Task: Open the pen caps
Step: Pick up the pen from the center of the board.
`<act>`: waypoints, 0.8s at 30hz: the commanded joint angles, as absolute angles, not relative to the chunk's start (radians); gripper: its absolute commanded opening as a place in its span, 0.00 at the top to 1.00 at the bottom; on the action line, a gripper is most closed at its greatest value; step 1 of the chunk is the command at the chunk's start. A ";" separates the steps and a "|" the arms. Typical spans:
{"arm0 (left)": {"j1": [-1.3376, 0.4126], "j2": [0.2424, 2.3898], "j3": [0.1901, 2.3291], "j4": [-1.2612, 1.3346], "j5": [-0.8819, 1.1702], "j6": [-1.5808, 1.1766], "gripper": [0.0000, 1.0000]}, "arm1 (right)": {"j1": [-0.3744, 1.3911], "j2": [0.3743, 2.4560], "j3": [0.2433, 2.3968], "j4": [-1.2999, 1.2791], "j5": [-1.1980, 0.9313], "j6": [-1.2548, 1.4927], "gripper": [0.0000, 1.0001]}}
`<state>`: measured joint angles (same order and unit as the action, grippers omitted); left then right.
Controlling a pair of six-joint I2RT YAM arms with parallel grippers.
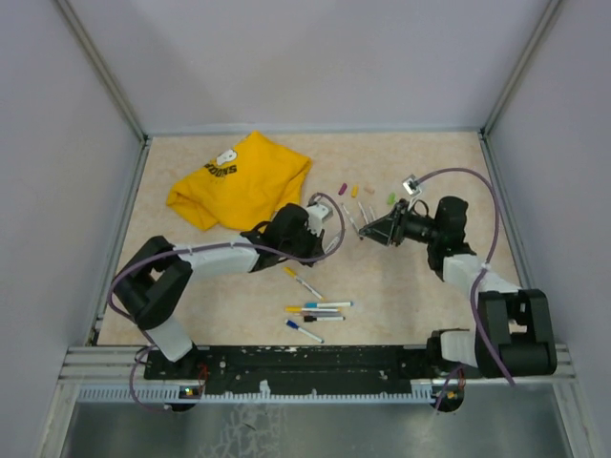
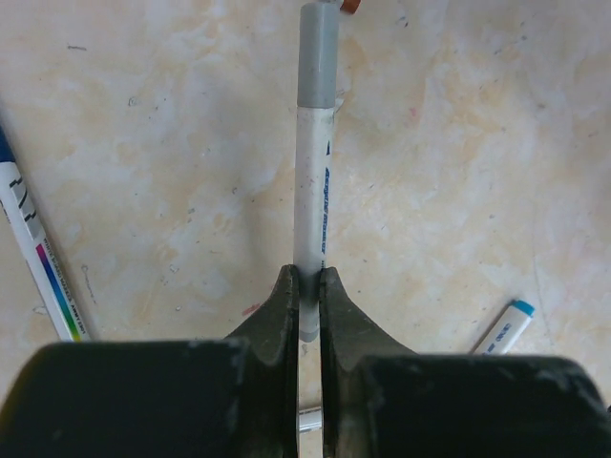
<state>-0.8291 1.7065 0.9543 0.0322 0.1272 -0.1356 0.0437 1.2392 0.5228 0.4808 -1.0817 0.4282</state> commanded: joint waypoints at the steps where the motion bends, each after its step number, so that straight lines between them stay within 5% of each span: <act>1: -0.829 1.652 0.882 0.269 0.182 -0.269 1.00 | 0.072 1.304 0.482 0.759 -1.002 0.629 0.65; 10: -0.832 1.646 0.758 0.613 0.247 -0.509 1.00 | 0.175 1.412 0.500 0.711 -0.826 0.657 0.46; 24: -0.857 1.670 0.710 0.801 0.232 -0.629 1.00 | 0.238 1.468 0.509 0.749 -0.786 0.675 0.53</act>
<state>-0.8433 1.6623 0.7139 0.7025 0.2157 -0.5915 0.2211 1.4605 0.4732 0.6724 -0.7975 0.6678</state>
